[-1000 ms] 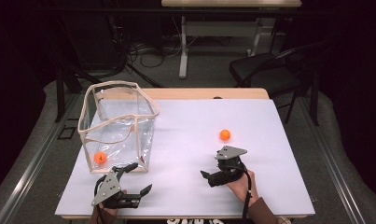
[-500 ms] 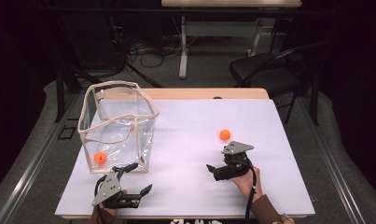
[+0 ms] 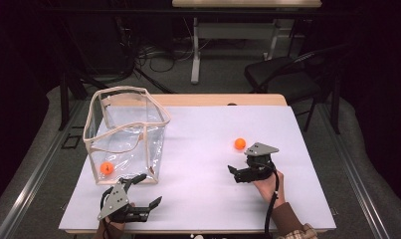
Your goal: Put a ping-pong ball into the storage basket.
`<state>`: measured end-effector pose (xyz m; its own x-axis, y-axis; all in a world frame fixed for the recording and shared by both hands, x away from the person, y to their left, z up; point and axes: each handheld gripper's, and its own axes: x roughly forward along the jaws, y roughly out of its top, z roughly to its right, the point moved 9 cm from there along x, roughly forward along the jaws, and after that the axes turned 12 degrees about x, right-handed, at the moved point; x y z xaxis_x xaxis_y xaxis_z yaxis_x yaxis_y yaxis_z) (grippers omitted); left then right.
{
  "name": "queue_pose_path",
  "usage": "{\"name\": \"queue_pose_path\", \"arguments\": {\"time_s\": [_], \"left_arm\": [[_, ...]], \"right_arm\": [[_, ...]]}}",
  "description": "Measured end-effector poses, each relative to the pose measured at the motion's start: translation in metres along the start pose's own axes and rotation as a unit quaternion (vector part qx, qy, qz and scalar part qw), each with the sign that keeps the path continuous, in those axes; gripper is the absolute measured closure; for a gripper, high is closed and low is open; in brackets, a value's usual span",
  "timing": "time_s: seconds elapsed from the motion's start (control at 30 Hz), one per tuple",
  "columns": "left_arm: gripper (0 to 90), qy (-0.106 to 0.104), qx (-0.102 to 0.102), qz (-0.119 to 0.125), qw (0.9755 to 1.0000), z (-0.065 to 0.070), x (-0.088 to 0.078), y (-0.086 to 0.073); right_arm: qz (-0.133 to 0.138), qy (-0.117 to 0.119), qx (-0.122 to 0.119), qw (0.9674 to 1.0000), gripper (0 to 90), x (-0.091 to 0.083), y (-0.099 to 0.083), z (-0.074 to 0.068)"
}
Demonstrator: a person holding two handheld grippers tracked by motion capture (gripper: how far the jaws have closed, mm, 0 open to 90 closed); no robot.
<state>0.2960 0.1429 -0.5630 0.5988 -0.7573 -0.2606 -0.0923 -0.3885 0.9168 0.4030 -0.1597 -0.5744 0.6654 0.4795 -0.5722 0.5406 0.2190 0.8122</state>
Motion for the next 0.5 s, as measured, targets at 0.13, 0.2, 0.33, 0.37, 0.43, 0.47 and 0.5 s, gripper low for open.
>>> {"name": "queue_pose_path", "arguments": {"time_s": [0.13, 0.2, 0.33, 0.37, 0.43, 0.47, 0.5], "left_arm": [[15.5, -0.002, 0.000, 0.001, 1.0000, 0.000, 0.001, 0.000], [15.5, -0.004, 0.001, 0.000, 1.0000, 0.000, 0.002, 0.000], [15.5, -0.002, 0.001, 0.001, 1.0000, 0.000, 0.000, 0.000], [15.5, -0.002, 0.001, 0.002, 1.0000, 0.000, 0.000, 0.001], [15.5, -0.002, 0.002, 0.001, 1.0000, 0.001, 0.000, 0.001], [15.5, -0.001, 0.002, 0.002, 1.0000, 0.001, 0.000, 0.001], [15.5, -0.001, 0.002, 0.001, 1.0000, 0.001, 0.000, 0.001]], "right_arm": [[-0.001, -0.009, 0.007, 0.9999, 2.5, 0.002, 0.002, 0.010], [-0.002, -0.014, 0.008, 0.9999, 2.1, 0.004, 0.003, 0.014], [-0.004, -0.017, 0.022, 0.9996, 0.7, 0.008, 0.009, 0.021], [-0.007, -0.018, 0.024, 0.9995, 0.3, 0.009, 0.009, 0.022], [-0.009, -0.018, 0.027, 0.9994, 0.1, 0.011, 0.010, 0.025], [-0.009, -0.019, 0.030, 0.9993, 0.0, 0.011, 0.011, 0.026], [-0.012, -0.019, 0.029, 0.9993, 0.0, 0.012, 0.011, 0.028]]}}
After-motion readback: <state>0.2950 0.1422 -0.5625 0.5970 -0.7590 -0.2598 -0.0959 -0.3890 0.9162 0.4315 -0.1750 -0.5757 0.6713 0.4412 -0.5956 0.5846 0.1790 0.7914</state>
